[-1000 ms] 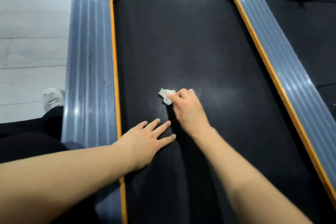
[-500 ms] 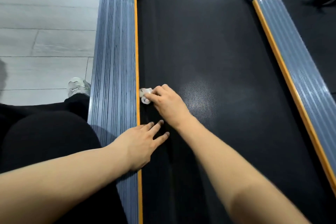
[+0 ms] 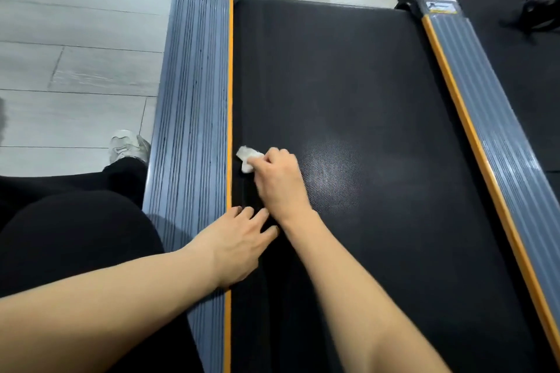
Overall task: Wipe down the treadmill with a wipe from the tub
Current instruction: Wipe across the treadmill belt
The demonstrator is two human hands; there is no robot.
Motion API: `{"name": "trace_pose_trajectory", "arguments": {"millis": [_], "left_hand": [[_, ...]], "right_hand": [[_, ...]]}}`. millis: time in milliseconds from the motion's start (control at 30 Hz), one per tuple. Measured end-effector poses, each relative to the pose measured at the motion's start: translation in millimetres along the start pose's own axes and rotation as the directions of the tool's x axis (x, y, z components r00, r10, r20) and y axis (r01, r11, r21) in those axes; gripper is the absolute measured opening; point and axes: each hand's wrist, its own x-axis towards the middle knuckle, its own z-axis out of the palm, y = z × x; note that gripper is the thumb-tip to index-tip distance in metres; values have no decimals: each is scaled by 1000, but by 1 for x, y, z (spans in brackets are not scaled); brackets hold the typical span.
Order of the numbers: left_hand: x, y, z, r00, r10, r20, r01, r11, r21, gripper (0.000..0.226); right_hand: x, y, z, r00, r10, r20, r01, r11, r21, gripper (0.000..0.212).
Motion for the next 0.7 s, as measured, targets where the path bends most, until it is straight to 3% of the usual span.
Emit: {"name": "trace_pose_trajectory", "arguments": {"millis": [67,100,200,267,333,400,467,567,633,700], "left_hand": [[-1,0,-3,1000,8,22,-8,1000,-7,56],[-1,0,-6,1000,5,7,-5,1000,-7,53],[2,1,-11,999,-14,-49,11,999,-50,42],[5,-1,-10,997,-34,-63,30,997,-72,44],[8,-6,-9,995,-63,-76,55,993,-109,52],[11,-10,-8,991,-103,-89,91,987,-130,61],[12,-12,-4,990,-106,-97,95,990,-105,60],[12,-13,2,997,-60,-48,58,998,-29,55],[10,-14,2,998,-54,-16,54,998,-40,61],[10,-15,-1,998,-59,-27,58,997,-50,61]], "right_hand": [[9,27,-9,990,-136,23,136,991,14,21],[12,50,-13,994,-112,-3,112,992,-61,20],[8,131,-40,954,266,-142,-297,908,-296,17],[-5,161,-54,866,468,-177,-500,821,-276,19],[-4,152,-50,821,543,-176,-571,790,-225,21],[5,111,-32,889,434,-143,-452,881,-141,25],[12,56,-11,982,188,-34,-187,982,25,27],[11,14,-3,988,-146,53,134,973,188,27],[8,33,-9,975,-216,57,209,971,121,24],[1,79,-23,995,-100,4,100,994,-48,17]]}}
